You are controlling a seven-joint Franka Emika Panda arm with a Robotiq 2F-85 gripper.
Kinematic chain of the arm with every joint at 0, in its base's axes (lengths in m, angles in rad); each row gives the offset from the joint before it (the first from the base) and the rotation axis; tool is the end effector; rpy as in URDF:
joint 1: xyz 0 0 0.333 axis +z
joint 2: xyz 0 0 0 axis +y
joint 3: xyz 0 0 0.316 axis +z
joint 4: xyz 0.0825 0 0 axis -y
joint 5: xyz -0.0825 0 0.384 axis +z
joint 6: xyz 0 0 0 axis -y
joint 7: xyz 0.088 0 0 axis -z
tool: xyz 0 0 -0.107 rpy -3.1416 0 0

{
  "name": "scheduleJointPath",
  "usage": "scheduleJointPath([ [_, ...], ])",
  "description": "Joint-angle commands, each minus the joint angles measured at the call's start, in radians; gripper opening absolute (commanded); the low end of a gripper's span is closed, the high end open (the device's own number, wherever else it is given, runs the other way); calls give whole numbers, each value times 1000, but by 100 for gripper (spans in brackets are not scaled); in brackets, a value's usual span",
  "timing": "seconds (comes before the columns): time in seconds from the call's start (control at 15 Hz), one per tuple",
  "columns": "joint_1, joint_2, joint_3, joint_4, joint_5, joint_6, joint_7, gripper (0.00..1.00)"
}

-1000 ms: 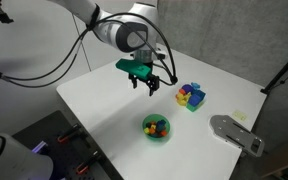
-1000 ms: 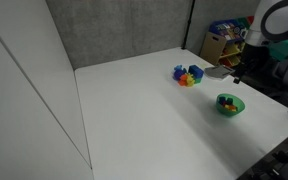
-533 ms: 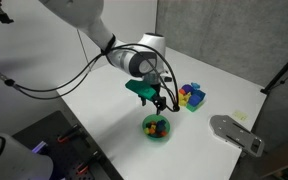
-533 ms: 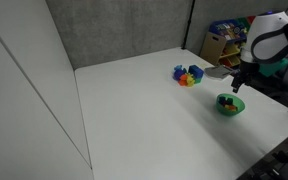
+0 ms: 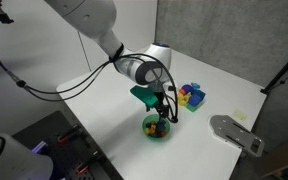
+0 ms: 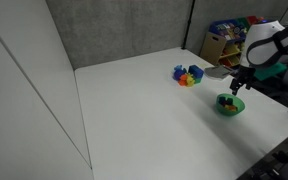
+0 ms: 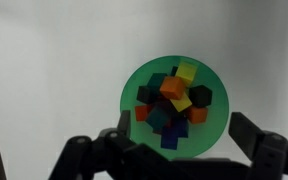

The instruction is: Remove a blue block from the green bowl and put it on the worktop

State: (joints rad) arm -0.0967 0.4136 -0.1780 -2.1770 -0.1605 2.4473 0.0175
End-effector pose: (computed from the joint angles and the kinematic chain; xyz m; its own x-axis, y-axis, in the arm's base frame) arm 0.5255 -0.1505 0.1903 0.9758 -0.1610 -0.1479 -0.1375 -0.9780 0.1571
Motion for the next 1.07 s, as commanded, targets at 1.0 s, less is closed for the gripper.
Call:
scheduleJointPath([
  [1.0,-69,222,36,84,235,265,33,100],
])
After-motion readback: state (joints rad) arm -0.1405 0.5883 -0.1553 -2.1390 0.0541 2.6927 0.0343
